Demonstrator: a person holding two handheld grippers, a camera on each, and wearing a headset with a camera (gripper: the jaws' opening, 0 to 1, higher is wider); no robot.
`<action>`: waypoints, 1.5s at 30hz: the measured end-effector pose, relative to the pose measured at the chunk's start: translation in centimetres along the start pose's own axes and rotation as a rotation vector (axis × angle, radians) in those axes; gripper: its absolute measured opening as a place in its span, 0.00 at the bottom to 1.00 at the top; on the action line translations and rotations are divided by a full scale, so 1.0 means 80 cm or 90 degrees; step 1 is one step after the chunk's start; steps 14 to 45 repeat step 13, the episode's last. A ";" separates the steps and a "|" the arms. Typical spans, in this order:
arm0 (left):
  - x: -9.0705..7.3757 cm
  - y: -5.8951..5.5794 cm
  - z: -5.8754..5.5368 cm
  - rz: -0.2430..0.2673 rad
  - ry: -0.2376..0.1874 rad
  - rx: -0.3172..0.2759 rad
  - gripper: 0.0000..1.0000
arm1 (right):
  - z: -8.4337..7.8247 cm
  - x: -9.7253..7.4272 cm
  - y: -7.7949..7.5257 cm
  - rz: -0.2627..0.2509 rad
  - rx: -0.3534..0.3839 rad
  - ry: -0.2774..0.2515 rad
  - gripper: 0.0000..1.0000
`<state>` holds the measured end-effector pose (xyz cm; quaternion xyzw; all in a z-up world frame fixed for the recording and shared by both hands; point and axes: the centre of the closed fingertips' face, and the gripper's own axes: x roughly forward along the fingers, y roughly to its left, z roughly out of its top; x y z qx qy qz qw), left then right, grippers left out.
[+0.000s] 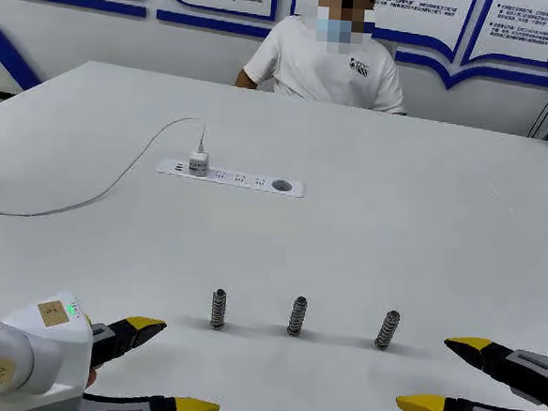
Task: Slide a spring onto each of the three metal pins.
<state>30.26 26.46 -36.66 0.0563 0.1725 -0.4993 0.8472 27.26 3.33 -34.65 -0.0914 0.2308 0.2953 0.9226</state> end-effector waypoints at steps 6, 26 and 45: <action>0.001 -0.001 -0.001 -0.001 0.001 -0.001 0.74 | -0.001 0.001 0.001 0.001 0.003 0.000 0.65; 0.001 -0.002 -0.002 -0.001 0.001 -0.003 0.74 | -0.002 0.002 0.003 0.003 0.005 0.002 0.65; 0.001 -0.002 -0.002 -0.001 0.001 -0.003 0.74 | -0.002 0.002 0.003 0.003 0.005 0.002 0.65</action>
